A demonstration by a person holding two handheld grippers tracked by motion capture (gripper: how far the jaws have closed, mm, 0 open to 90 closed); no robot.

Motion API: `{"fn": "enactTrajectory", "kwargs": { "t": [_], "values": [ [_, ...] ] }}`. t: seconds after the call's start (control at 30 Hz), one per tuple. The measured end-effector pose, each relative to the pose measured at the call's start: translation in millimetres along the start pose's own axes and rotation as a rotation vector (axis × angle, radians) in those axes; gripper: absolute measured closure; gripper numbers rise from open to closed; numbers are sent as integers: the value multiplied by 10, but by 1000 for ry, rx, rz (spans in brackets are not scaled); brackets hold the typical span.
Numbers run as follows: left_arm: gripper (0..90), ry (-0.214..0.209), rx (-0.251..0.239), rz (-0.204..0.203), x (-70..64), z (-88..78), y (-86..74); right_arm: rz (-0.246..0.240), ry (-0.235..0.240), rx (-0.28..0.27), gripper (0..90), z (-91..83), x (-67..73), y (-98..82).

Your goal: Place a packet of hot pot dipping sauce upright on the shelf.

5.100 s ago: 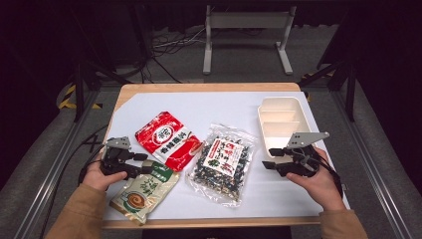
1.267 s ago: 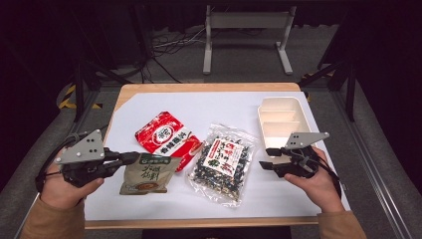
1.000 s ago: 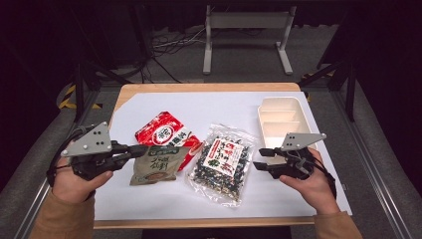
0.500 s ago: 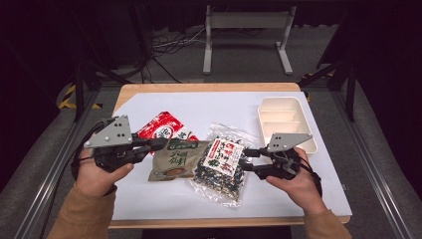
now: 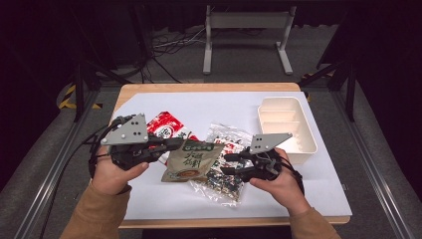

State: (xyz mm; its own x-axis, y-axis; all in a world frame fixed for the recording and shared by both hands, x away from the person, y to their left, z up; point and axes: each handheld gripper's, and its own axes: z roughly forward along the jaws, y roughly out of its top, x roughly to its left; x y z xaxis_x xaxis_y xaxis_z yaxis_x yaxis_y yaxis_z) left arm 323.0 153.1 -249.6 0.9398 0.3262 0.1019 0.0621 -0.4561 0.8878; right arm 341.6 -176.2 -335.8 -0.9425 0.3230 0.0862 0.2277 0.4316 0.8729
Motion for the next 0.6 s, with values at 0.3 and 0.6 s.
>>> {"fn": "enactTrajectory", "kwargs": {
  "t": [0.3, 0.6],
  "values": [
    [900, -15, -17, 3, 24, 42, -28, 5, 7, -36, 554, 192, -45, 43],
    [900, -28, -26, -5, 45, 99, -52, 31, 51, -131, 567, 329, -109, 8]
  ]
}}
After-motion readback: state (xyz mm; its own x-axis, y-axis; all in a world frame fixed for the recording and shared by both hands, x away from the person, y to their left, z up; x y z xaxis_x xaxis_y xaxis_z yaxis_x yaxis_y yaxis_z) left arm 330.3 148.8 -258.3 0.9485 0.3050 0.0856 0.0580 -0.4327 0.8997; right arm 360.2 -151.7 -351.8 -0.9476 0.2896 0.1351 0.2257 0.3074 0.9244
